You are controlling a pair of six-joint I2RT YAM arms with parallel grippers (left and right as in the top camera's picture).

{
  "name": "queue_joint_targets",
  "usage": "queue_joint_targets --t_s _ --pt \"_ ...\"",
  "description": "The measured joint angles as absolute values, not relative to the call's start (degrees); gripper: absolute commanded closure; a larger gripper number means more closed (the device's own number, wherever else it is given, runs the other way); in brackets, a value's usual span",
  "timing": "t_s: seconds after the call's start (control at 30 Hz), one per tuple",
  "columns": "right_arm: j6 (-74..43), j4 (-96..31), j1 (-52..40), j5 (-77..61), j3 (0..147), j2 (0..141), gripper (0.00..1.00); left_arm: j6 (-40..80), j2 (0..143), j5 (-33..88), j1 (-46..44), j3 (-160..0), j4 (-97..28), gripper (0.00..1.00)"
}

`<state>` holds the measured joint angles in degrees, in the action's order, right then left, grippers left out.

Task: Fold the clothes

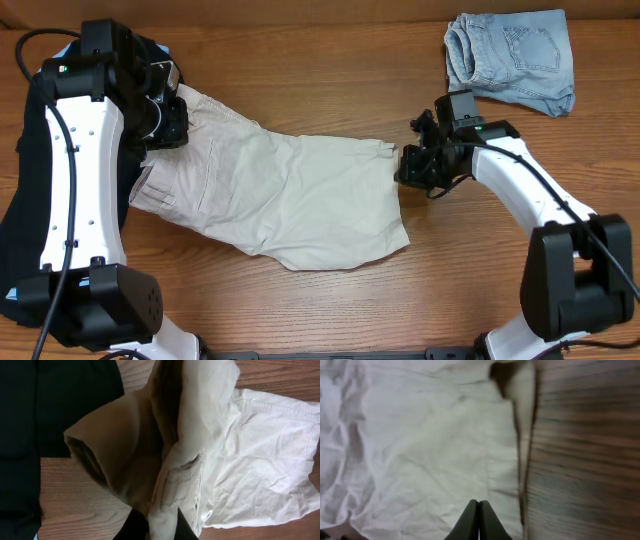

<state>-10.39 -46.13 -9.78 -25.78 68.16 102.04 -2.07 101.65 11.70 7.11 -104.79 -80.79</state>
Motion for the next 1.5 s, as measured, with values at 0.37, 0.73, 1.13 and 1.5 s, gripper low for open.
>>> queue_joint_targets --t_s 0.37,0.73,1.13,1.5 --pt "-5.9 -40.8 -9.1 -33.1 63.8 103.6 0.96 -1.8 101.6 9.3 7.1 -109.6 -82.8 0.96" --pt "-5.3 -35.7 -9.1 -35.4 60.3 103.6 0.96 0.4 101.6 7.4 5.7 -112.4 -81.8 0.96" --pt "-6.0 -28.4 -12.1 -37.0 60.3 103.7 0.96 4.5 101.9 7.2 0.3 -108.5 -76.0 0.96" --pt "-7.5 -26.2 -16.1 -33.9 60.3 108.7 0.96 6.5 103.8 7.2 -2.4 -108.3 -75.0 0.96"
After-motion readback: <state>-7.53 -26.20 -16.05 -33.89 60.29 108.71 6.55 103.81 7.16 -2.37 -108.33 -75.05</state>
